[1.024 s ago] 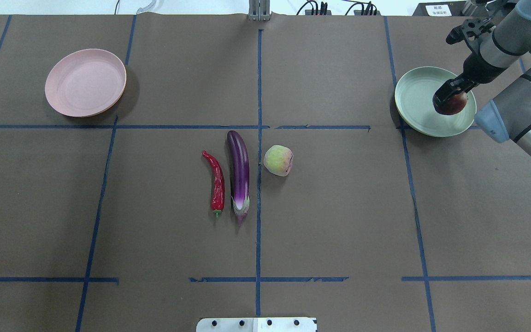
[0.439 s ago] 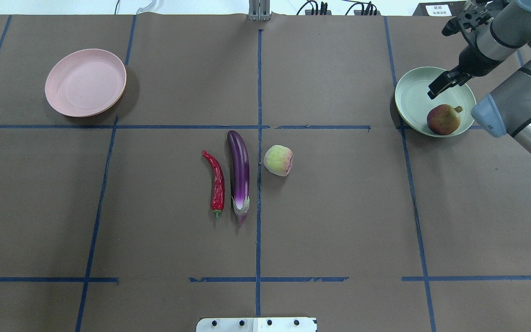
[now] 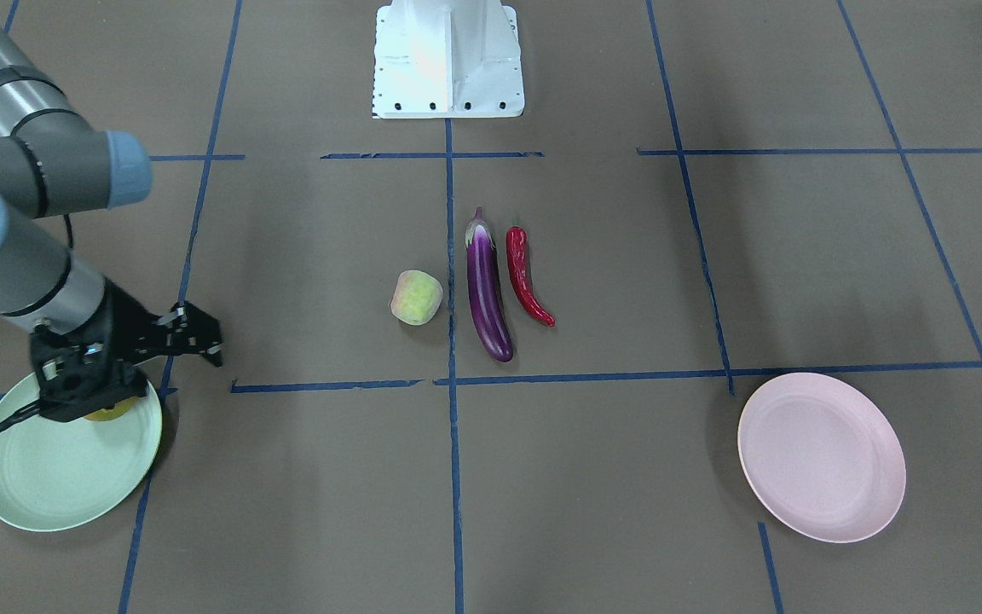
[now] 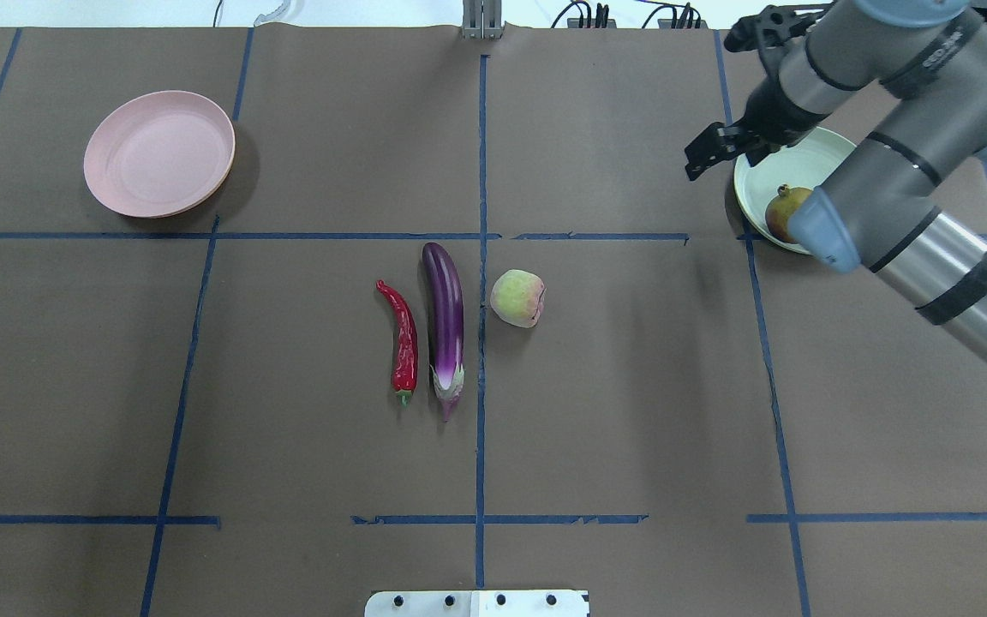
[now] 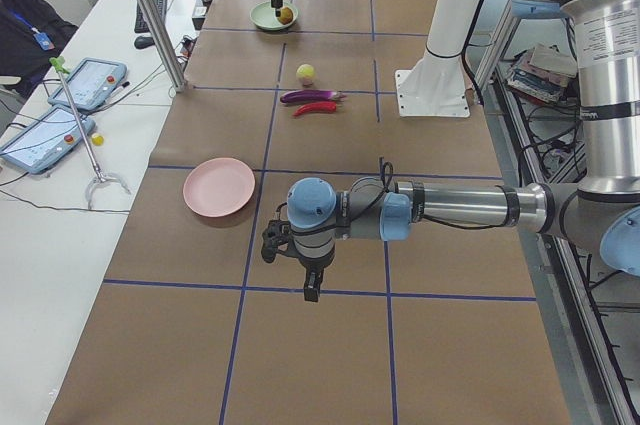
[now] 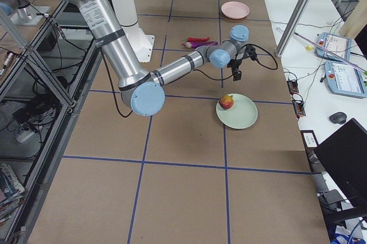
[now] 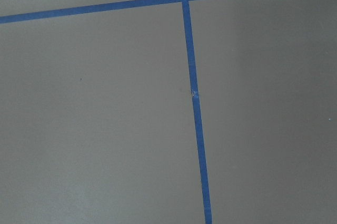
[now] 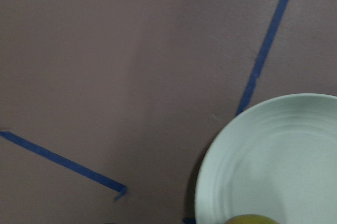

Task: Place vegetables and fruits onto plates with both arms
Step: 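Move the right gripper back down over the peach and grasp it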

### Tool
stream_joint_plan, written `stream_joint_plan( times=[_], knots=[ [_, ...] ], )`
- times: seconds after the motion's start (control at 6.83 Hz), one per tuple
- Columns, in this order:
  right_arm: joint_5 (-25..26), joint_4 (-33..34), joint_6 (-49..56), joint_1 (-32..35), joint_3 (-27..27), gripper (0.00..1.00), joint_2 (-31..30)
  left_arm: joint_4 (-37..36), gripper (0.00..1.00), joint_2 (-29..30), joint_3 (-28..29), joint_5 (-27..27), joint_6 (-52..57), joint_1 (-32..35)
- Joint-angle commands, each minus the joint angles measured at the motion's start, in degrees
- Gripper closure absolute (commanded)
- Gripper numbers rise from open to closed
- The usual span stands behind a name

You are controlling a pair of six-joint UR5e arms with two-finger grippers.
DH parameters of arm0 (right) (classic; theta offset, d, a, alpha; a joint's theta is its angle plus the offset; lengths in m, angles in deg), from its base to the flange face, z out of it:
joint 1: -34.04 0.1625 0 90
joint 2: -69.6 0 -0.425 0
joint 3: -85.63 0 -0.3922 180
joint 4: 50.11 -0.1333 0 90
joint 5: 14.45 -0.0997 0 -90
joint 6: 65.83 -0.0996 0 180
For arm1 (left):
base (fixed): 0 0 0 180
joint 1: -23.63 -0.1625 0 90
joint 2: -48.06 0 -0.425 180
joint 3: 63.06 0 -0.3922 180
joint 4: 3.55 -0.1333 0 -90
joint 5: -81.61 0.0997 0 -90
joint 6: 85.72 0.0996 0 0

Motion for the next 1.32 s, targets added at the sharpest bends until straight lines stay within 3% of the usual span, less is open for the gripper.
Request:
stream_joint_plan(
  times=[0.0,0.15,0.44,0.88,1.17],
  knots=[
    [12.5,0.17,-19.21,-12.82,1.06,0.0,7.38,-0.19,0.0,0.0,0.07,0.0,0.0,0.0],
    [19.19,3.05,-28.69,-17.93,1.06,0.0,10.64,-0.19,0.0,0.0,0.07,0.0,0.0,0.0],
    [29.23,13.75,-36.67,-24.55,0.8,0.0,15.83,-0.36,0.0,0.0,0.16,0.0,0.0,0.0],
    [32.52,22.38,-36.44,-26.33,0.97,0.0,16.72,-0.36,0.0,0.0,0.07,0.0,0.0,0.0],
    [36.37,22.24,-36.26,-27.65,-1.3,0.0,18.21,-0.36,0.0,0.0,-0.02,-0.09,0.0,0.0]
  ],
)
